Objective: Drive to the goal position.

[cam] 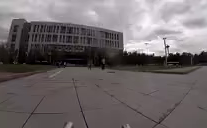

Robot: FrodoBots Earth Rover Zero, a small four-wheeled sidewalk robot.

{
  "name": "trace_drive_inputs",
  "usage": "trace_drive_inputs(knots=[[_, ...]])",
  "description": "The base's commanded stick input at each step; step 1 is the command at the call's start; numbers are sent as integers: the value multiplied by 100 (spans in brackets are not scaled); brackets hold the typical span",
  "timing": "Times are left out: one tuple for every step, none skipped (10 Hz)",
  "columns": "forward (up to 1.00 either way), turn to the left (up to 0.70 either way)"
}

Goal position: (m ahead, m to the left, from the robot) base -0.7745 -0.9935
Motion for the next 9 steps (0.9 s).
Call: trace_drive_inputs(knots=[[70, 0], [70, 0], [70, 0], [70, 0], [70, 0], [70, 0], [70, 0], [70, 0], [70, 0]])
